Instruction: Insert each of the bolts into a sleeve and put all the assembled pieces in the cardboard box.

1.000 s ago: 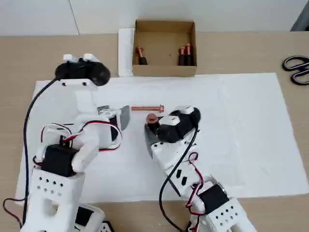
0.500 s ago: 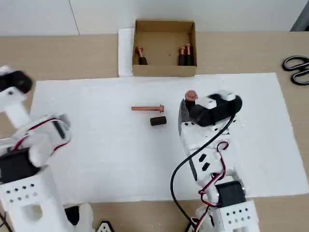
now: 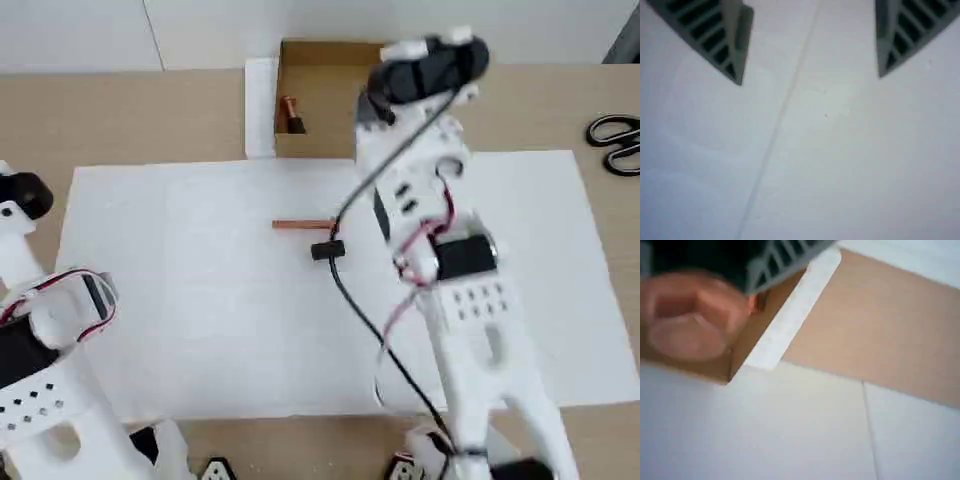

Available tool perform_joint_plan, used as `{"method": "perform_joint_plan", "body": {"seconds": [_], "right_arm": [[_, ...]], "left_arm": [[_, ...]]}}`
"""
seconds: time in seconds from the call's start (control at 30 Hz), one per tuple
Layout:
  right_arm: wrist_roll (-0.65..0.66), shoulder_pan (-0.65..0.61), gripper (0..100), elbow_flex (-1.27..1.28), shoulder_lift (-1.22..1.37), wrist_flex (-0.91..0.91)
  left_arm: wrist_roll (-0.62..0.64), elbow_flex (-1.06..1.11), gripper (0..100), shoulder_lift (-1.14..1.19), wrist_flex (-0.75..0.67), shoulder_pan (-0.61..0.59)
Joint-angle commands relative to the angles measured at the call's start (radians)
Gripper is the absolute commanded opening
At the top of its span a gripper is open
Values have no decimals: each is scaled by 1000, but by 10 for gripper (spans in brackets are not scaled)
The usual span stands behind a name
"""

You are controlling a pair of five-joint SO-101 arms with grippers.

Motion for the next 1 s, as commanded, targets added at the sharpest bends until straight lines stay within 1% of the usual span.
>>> {"method": "perform_joint_plan", "body": {"seconds": [0.0, 0.2, 0.4, 0.6, 0.97], "right_arm": [[5, 5, 3, -227, 286, -153], [5, 4, 3, -555, 719, -214], [5, 2, 3, -848, 1029, -213], [5, -2, 3, -1025, 1208, -211], [5, -48, 5, -1140, 1371, -211]], "left_arm": [[-6, -39, 170, -15, 5, -5], [-8, -24, 170, -15, 5, -5], [-8, 2, 170, -15, 5, -5], [-8, 2, 169, -15, 5, -5], [-8, 4, 169, -15, 5, -3]]}}
